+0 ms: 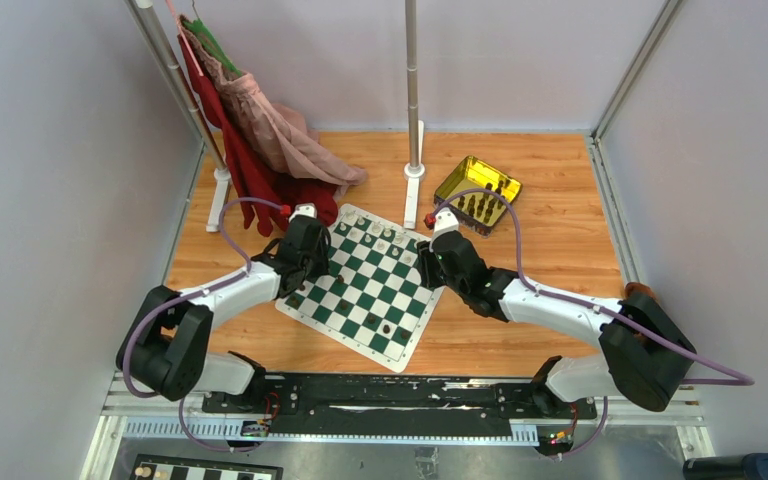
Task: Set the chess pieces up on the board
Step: Pick up the chess piece from the chessboard, then place the chess piece on the chessboard.
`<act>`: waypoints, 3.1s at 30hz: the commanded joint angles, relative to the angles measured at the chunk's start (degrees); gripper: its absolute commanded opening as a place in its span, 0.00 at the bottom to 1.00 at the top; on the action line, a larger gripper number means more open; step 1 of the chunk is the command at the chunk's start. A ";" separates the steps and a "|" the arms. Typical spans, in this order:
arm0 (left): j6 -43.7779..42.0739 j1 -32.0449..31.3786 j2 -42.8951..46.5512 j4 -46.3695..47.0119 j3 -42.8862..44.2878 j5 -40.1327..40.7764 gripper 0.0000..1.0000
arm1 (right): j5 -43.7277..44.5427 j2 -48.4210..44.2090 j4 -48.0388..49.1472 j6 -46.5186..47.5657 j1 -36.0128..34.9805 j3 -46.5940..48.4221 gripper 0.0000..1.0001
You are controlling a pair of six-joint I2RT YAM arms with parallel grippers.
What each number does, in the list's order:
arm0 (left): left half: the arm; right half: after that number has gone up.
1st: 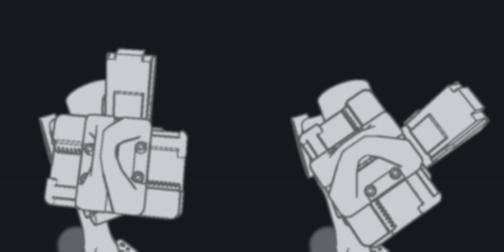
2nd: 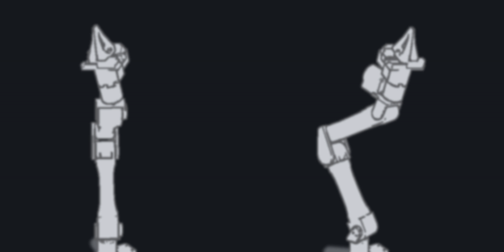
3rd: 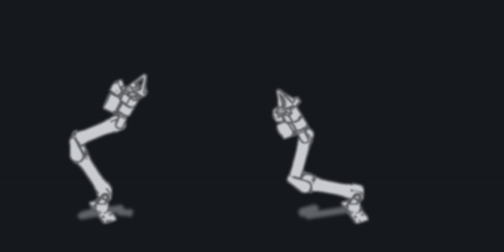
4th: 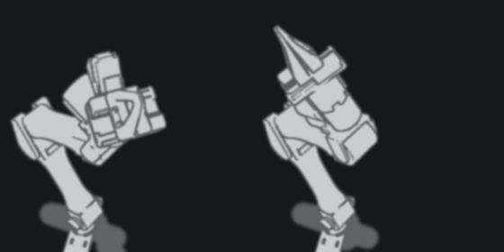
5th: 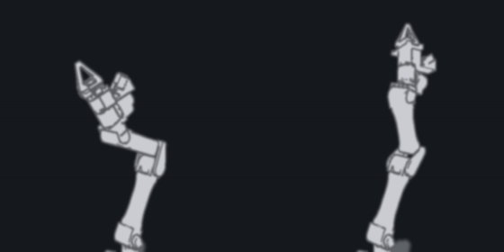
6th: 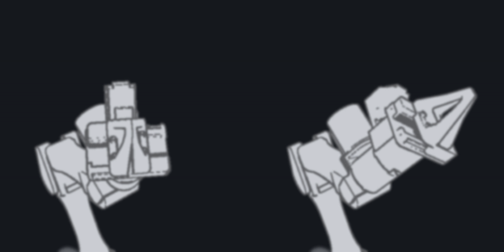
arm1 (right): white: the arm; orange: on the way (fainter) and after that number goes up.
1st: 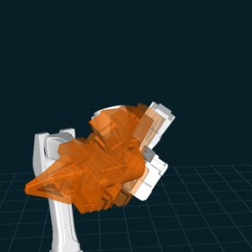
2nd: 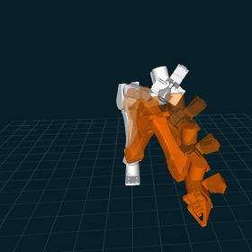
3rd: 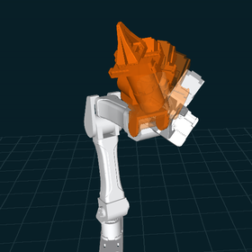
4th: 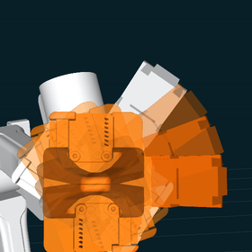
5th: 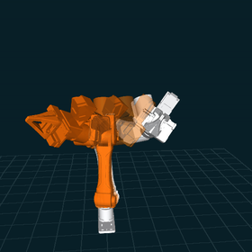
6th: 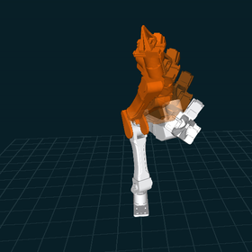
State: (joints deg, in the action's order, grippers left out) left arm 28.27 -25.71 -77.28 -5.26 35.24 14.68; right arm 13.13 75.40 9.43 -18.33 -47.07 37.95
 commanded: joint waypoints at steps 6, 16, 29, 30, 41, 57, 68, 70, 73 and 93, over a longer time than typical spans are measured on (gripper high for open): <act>-1.18 -0.71 -2.03 1.99 2.05 -0.72 0.42 | 0.61 0.36 0.85 -0.51 0.88 -0.16 0.40; -0.81 -2.19 -2.49 2.17 1.17 0.18 0.37 | 0.59 0.65 0.85 -0.49 0.82 0.01 0.40; 0.16 -2.98 -2.73 1.63 0.53 1.35 0.31 | 0.63 0.72 0.51 -0.23 0.79 0.28 0.40; 0.20 -3.10 -2.82 1.51 0.63 1.47 0.31 | 0.59 0.72 0.50 -0.30 0.83 0.32 0.40; 0.67 -3.37 -3.36 0.69 0.71 2.77 0.26 | 0.66 0.72 0.41 -0.08 0.84 0.45 0.40; 2.07 -4.03 2.12 -4.53 1.29 6.30 0.06 | 0.78 0.28 0.58 -0.34 0.83 0.02 0.40; 7.15 -5.03 10.39 -9.93 -2.85 7.69 0.01 | 0.44 -0.58 0.68 -0.57 0.84 -0.41 0.40; 8.22 -5.40 11.28 -10.57 -3.68 7.94 0.01 | 0.41 -0.69 0.68 -0.65 0.84 -0.43 0.40; 9.67 -6.15 12.48 -11.36 -4.81 8.28 0.00 | 0.37 -0.78 0.68 -0.73 0.84 -0.51 0.40; 11.54 -9.31 11.65 -11.57 -6.25 10.78 0.06 | 0.17 -0.52 1.03 -1.01 0.85 -0.69 0.40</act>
State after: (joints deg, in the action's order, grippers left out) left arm 39.00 -34.41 -64.88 -17.08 29.21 23.49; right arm 13.13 75.90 9.45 -18.50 -47.05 37.93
